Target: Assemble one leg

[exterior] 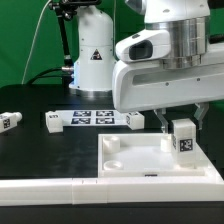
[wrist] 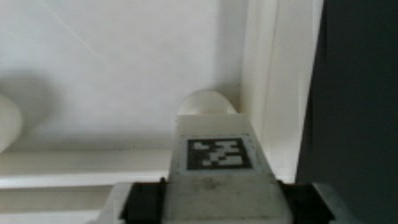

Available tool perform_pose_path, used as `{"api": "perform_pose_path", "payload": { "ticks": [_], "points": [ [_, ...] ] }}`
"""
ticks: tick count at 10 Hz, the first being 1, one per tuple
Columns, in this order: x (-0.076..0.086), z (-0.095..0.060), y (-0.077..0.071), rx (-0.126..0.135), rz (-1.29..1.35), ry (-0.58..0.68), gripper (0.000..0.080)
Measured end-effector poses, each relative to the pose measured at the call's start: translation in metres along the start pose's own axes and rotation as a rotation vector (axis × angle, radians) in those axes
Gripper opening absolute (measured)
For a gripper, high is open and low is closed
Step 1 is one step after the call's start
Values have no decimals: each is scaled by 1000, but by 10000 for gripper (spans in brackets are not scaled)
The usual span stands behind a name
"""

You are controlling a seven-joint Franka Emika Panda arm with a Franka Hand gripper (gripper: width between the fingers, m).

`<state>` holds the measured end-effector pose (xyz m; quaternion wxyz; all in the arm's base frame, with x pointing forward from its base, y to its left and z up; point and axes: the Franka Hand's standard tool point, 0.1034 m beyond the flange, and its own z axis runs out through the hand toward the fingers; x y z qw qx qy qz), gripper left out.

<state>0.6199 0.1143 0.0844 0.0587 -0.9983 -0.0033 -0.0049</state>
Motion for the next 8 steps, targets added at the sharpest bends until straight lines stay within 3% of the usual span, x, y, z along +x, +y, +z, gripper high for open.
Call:
{"api": "perform_pose_path", "payload": {
  "ticks": [1,5,8],
  "points": [
    [0,0,0,0,6,0,291],
    [-1,2,-6,-5,575,3,291],
    [0,3,-9,17,959,1,292]
  ]
}}
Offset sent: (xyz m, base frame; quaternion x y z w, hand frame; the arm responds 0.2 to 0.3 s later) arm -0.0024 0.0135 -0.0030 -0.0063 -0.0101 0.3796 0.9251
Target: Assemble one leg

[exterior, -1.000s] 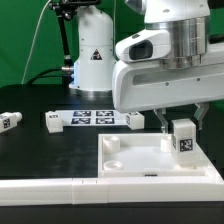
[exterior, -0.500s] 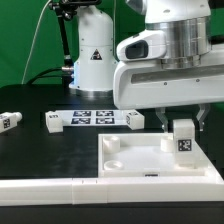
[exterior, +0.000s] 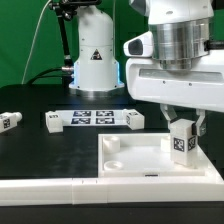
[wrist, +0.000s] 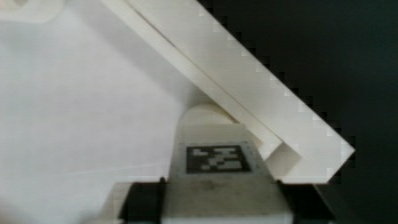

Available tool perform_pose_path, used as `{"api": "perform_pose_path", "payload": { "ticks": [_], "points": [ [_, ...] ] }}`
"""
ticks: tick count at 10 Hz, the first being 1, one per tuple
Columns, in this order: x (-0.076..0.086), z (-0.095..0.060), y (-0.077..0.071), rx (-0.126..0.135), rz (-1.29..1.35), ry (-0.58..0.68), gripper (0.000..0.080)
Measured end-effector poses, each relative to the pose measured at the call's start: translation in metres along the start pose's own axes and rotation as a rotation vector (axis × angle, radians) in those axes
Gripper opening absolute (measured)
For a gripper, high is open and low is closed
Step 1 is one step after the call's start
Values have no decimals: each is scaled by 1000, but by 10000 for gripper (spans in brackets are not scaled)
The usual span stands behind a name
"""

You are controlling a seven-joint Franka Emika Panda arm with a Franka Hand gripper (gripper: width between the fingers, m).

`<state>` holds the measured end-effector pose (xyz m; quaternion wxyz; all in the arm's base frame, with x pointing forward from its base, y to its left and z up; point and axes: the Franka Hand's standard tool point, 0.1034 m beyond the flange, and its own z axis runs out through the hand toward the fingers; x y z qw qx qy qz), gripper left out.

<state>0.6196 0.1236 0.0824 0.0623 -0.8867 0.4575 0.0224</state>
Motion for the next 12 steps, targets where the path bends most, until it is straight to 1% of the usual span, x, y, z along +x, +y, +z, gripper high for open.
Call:
{"api": "perform_pose_path", "payload": {
  "ticks": [1,2,4,5,6,7,8,9,11,12],
  "points": [
    [0,0,0,5,114,-9,292],
    [1,-1,-1,14,159,-23,292],
    [0,0,-1,16,199,-26,292],
    [0,0,-1,16,147,-25,463],
    [1,-1,-1,17,113,-25,583],
    [1,0,0,10,-7,-20,583],
    [0,1,0,5,-126,-16,635],
    [1,2,1,-4,-281,-6,647],
    [5,2,-1,-1,-484,-1,649],
    [6,3,-2,-6,-624,10,649]
  ]
}}
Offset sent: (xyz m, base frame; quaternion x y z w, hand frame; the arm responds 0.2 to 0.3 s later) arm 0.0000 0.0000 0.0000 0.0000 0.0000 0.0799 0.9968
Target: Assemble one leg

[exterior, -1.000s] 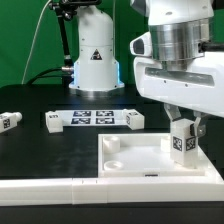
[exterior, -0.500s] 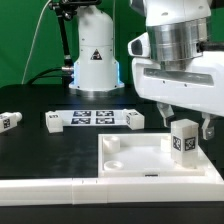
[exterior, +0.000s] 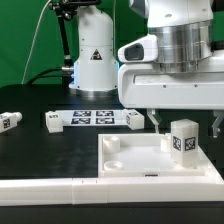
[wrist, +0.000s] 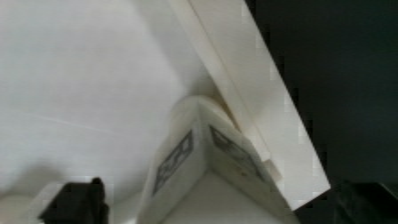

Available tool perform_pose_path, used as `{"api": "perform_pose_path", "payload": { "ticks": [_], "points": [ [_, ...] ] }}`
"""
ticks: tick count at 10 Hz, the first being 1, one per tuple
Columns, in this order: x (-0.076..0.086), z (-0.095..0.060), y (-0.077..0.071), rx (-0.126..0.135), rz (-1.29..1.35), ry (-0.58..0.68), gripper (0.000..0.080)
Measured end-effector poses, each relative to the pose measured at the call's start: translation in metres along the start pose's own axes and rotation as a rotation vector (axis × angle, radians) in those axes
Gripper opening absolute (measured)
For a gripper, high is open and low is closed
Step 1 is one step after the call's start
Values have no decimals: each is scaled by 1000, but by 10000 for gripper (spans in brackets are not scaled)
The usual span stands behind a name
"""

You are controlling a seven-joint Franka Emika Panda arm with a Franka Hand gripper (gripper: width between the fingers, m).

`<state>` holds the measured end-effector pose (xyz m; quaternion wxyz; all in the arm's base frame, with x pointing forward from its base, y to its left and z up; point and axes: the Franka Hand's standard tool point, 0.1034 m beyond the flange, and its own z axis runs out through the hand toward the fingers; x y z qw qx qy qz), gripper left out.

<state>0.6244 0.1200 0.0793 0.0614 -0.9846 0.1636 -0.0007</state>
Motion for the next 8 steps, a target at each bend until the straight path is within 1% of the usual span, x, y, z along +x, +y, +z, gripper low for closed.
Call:
{"api": "perform_pose_path", "payload": {
  "ticks": [1,2,5,7,8],
  "points": [
    [0,0,0,-5,-68,2,649],
    [1,-1,1,-21,-206,6,649],
    [1,0,3,-24,-444,-2,649],
    [2,0,5,-24,-482,-2,649],
    [2,0,5,-24,-481,-2,516]
  ]
}}
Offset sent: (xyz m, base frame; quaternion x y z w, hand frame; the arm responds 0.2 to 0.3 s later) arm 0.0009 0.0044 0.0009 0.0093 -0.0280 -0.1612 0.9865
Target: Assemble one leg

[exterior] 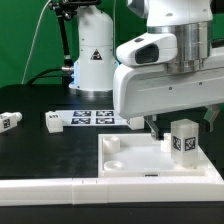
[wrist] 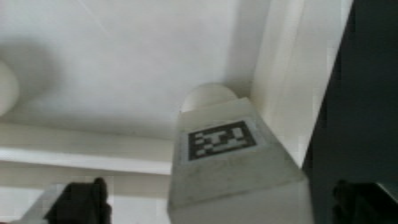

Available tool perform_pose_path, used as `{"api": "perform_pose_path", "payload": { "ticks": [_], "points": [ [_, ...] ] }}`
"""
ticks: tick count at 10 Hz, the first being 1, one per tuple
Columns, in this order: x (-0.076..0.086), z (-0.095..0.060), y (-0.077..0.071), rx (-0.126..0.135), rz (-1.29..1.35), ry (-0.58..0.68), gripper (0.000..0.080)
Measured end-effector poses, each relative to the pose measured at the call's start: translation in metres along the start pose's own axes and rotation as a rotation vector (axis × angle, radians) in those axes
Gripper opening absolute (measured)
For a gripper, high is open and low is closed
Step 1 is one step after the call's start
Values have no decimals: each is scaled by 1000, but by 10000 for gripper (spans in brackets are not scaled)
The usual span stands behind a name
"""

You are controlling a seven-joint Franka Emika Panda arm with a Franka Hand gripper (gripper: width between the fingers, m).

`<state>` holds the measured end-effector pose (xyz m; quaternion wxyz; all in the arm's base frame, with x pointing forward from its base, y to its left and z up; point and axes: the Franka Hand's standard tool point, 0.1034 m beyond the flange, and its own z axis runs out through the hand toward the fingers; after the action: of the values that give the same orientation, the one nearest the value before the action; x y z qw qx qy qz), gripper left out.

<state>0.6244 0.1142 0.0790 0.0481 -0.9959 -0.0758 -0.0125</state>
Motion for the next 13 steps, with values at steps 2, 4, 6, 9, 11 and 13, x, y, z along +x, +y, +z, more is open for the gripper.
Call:
{"api": "perform_pose_path", "payload": {
  "ticks": [2,4,6,9,11,13],
  "points": [
    [0,0,0,0,0,0,378],
    [0,0,0,1,26,0,291],
    [0,0,-1,7,107,0,291],
    [-1,1,-2,21,532,-5,291],
    [-1,1,-2,24,821,-16,291],
    [-3,3,-4,30,1175,-41,292]
  ]
}}
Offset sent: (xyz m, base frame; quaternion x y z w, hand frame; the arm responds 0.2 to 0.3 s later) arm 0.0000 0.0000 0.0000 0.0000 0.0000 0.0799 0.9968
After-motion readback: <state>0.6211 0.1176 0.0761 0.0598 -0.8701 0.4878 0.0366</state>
